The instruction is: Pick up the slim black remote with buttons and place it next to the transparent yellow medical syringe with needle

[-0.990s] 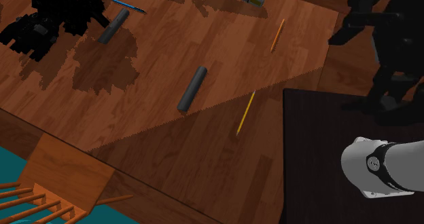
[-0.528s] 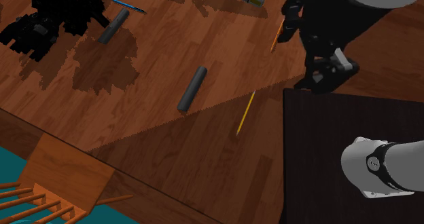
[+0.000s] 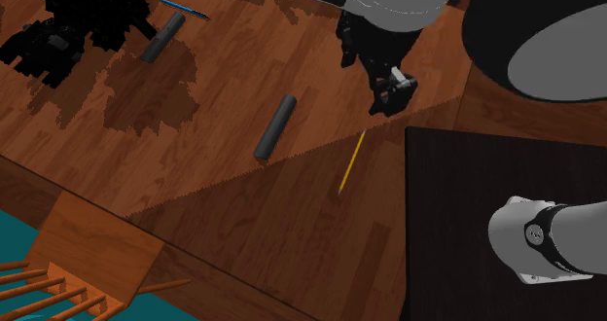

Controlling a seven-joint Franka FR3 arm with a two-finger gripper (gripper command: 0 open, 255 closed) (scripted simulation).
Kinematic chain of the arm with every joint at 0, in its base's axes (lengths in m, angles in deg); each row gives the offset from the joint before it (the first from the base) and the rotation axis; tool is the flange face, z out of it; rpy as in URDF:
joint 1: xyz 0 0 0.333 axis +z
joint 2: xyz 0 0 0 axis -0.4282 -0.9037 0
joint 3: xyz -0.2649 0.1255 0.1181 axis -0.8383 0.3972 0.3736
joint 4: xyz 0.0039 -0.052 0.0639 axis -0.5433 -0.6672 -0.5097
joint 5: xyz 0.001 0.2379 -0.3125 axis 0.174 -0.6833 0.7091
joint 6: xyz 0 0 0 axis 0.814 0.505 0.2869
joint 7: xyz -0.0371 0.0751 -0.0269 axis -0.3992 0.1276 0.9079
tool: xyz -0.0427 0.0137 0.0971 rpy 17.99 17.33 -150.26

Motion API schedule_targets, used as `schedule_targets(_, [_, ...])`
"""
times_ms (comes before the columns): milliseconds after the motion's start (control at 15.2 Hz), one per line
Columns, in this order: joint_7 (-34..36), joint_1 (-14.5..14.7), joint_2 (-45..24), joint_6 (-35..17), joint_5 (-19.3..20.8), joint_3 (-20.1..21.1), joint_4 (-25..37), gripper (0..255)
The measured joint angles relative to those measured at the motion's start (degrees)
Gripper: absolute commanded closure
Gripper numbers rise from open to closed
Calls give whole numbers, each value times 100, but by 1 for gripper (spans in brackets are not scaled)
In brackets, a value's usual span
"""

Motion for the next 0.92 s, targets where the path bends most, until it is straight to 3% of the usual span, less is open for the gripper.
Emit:
schedule_targets(462, [-2035, 213, -1809, -742, -1061, -441, 734, 0])
schedule_targets(924, [-3910, -231, -3687, -1061, -2238, -22, 1864, 0])
